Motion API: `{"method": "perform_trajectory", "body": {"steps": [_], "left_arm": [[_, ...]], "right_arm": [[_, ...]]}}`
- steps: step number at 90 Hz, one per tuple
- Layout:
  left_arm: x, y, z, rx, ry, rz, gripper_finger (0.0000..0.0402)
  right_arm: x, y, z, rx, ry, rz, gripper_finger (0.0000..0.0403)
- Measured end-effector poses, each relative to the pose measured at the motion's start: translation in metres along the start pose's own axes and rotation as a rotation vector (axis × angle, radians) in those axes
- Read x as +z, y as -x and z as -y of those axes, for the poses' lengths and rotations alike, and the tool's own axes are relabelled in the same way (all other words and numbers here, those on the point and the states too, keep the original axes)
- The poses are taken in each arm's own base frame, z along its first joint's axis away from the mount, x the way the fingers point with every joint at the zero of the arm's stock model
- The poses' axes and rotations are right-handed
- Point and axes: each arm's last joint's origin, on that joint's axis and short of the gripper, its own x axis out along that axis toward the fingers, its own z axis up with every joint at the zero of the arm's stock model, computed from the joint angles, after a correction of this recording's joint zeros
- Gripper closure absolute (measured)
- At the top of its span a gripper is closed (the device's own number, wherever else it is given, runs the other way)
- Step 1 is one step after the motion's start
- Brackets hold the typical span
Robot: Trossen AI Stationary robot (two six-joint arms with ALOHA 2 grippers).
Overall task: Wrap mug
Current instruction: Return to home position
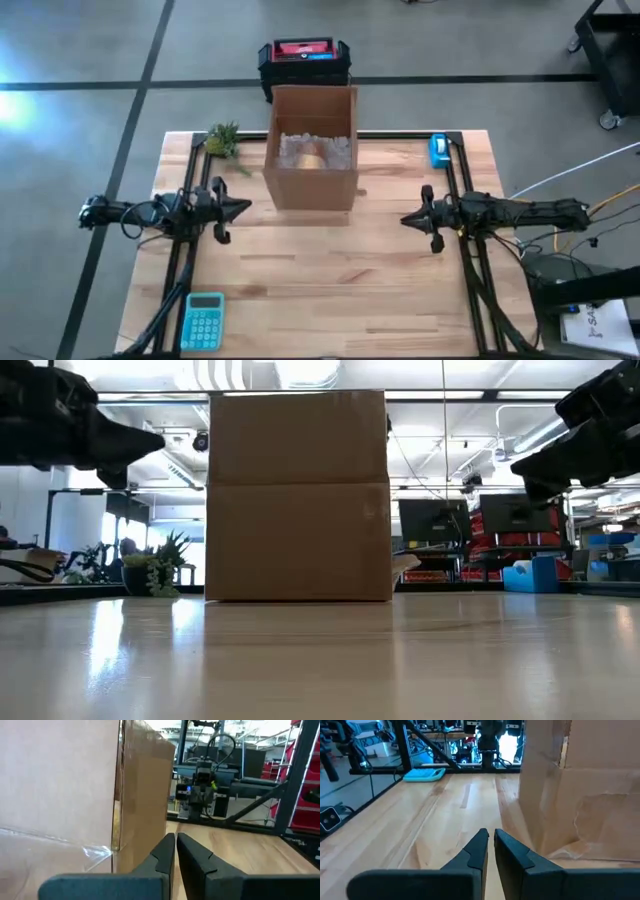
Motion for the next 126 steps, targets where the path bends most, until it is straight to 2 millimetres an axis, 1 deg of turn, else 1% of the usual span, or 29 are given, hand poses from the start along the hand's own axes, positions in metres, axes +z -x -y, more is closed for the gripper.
{"method": "perform_trajectory", "body": {"steps": [126], "left_arm": [[-0.024,-0.013,0.003,0.015,-0.085,-0.243,0.0395]], "right_arm": [[0.0,0.0,0.0,-0.001,0.0,-0.004,0.0384]]}}
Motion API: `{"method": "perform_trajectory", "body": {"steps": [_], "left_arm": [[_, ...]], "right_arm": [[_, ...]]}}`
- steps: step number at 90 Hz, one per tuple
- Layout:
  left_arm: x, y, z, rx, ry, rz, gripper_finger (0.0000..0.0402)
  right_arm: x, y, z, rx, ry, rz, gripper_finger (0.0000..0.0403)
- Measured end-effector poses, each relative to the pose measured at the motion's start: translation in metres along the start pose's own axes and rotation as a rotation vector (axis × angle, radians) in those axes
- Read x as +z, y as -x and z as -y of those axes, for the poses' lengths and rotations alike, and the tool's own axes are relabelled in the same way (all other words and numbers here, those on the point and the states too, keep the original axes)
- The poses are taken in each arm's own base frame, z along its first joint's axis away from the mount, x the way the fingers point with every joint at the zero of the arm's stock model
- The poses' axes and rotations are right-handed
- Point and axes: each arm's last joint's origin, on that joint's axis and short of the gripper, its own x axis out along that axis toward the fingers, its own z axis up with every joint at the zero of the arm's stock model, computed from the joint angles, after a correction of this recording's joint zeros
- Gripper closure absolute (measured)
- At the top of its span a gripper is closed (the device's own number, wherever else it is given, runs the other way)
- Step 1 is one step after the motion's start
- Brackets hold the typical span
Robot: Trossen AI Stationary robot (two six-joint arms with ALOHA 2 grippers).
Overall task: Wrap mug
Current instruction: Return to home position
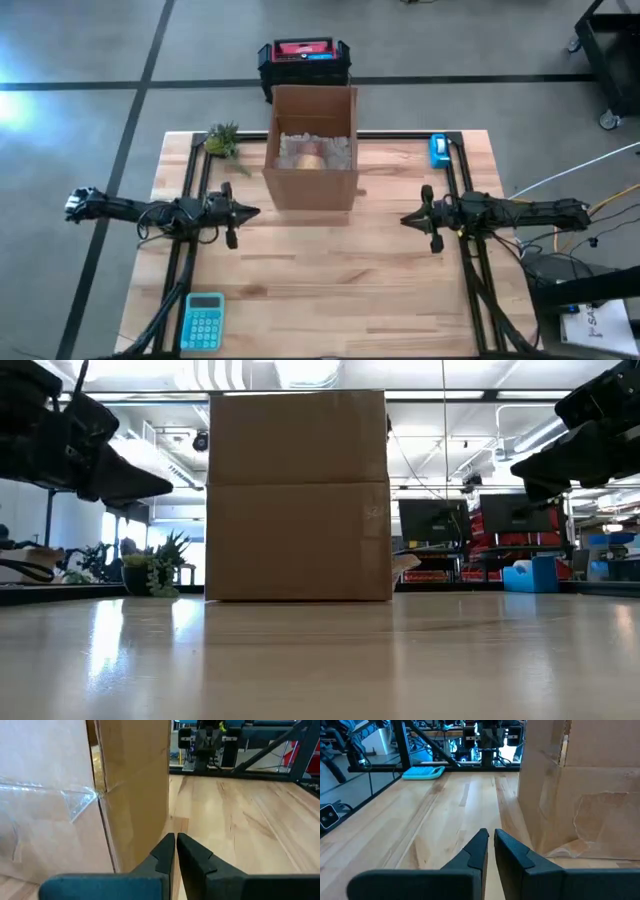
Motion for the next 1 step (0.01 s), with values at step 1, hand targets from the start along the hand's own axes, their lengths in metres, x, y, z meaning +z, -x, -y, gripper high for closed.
{"method": "perform_trajectory", "body": {"steps": [1], "left_arm": [[0.0,0.0,0.0,0.0,0.0,0.0,0.0395]], "right_arm": [[0.0,0.0,0.0,0.0,0.0,0.0,0.0384]]}}
